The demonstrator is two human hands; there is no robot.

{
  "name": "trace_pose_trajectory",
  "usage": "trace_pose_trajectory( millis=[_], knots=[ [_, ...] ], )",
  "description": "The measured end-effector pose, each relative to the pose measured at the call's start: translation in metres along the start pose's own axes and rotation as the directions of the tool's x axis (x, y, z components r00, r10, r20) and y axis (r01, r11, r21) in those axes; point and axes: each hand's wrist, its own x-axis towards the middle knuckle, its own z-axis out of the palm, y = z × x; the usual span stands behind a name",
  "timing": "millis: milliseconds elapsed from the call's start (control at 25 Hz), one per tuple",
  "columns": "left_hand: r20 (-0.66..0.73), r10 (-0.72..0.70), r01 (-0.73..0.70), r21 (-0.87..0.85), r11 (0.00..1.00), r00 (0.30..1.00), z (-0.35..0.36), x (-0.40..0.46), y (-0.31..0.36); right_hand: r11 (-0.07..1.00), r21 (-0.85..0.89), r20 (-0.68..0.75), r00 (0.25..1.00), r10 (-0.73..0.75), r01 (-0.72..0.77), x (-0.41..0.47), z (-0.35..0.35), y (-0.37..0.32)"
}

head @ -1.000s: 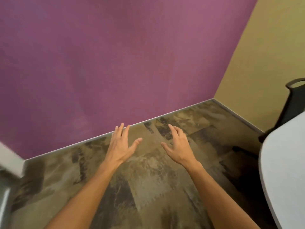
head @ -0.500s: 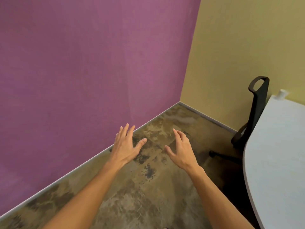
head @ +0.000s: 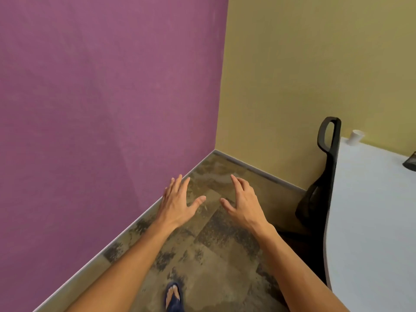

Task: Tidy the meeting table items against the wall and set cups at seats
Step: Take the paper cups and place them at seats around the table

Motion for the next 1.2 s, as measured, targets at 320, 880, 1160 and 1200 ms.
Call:
trace_pose_trajectory(
  millis=[320,880,1160,1200],
  knots=[
    [0.099,0.166,-0.166,-0.010,0.986,0.981,0.039,0.250,-0.002,0.990,0.012,-0.150,0.979,0.138,-0.138,0.202,0.013,0.069],
    [0.232,0.353,-0.352,-0.047,0.935,0.907,0.144,0.590,0.095,0.937,0.052,-0.235,0.908,0.348,-0.345,0.474,-0.007,0.251],
    [0.262,0.407,-0.402,-0.075,0.913,0.875,0.198,0.725,0.175,0.914,0.072,-0.257,0.878,0.404,-0.399,0.579,-0.052,0.347],
    [0.277,0.416,-0.409,-0.085,0.909,0.866,0.210,0.748,0.190,0.903,0.076,-0.258,0.866,0.428,-0.423,0.593,-0.058,0.365]
  ],
)
